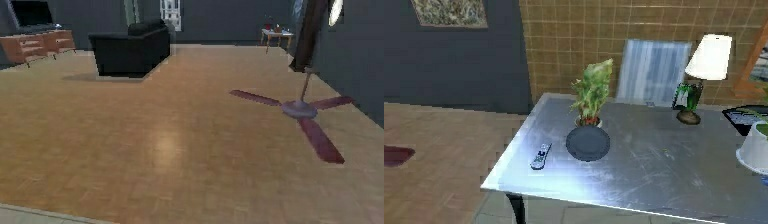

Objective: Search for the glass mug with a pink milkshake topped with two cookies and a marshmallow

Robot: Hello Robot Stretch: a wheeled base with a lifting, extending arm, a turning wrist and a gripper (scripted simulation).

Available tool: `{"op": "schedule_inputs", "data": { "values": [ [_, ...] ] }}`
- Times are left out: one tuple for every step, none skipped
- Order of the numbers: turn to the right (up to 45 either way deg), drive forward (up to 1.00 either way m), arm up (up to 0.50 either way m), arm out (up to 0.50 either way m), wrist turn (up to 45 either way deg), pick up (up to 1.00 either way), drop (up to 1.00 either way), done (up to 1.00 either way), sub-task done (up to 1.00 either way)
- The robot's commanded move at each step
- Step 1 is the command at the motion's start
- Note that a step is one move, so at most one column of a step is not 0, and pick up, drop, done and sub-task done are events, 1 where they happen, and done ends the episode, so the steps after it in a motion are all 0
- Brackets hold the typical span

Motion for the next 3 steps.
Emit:
{"op": "schedule_inputs", "data": {
  "values": [
    [0.0, 1.0, 0.0, 0.0, 0.0, 0.0, 0.0, 0.0, 0.0],
    [0.0, 1.0, 0.0, 0.0, 0.0, 0.0, 0.0, 0.0, 0.0],
    [0.0, 1.0, 0.0, 0.0, 0.0, 0.0, 0.0, 0.0, 0.0]
  ]
}}
